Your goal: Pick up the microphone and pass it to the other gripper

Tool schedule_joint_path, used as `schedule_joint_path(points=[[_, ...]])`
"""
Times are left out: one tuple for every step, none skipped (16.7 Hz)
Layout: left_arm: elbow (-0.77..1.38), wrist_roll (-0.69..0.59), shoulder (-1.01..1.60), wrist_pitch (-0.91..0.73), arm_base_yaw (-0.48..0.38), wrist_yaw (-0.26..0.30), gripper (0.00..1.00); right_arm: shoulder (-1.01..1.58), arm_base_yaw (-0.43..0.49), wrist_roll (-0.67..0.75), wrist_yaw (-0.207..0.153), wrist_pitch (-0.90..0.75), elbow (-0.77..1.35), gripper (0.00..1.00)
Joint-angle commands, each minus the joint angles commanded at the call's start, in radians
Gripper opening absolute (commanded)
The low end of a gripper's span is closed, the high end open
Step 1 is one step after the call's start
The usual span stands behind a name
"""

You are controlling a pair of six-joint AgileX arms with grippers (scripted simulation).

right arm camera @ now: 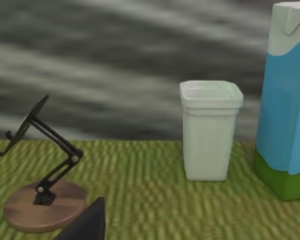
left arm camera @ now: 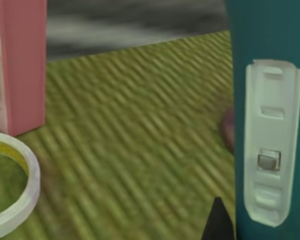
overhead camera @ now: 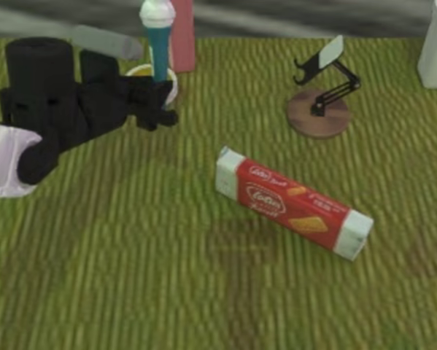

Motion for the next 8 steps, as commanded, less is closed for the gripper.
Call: schedule_joint_path(points=[[-0.023,0.016,-0.025,0.078,0.003,0.031,0.00,0.000,0.000,0.000,0.000,0.000,0.000,1.00],[-0.044,0.032,-0.049,0.146,0.007,0.059,0.00,0.000,0.000,0.000,0.000,0.000,0.000,1.00],[-0.063,0.046,-0.072,0.204,0.010,0.084,0.00,0.000,0.000,0.000,0.000,0.000,0.000,1.00],[-0.079,0.058,-0.094,0.252,0.012,0.106,0.00,0.000,0.000,0.000,0.000,0.000,0.000,1.00],[-0.093,0.069,-0.113,0.290,0.015,0.124,0.00,0.000,0.000,0.000,0.000,0.000,0.000,1.00],[-0.102,0.076,-0.128,0.317,0.017,0.136,0.00,0.000,0.000,0.000,0.000,0.000,0.000,1.00],[-0.108,0.081,-0.137,0.332,0.018,0.144,0.00,0.000,0.000,0.000,0.000,0.000,0.000,1.00],[-0.110,0.083,-0.141,0.338,0.018,0.146,0.00,0.000,0.000,0.000,0.000,0.000,0.000,1.00]])
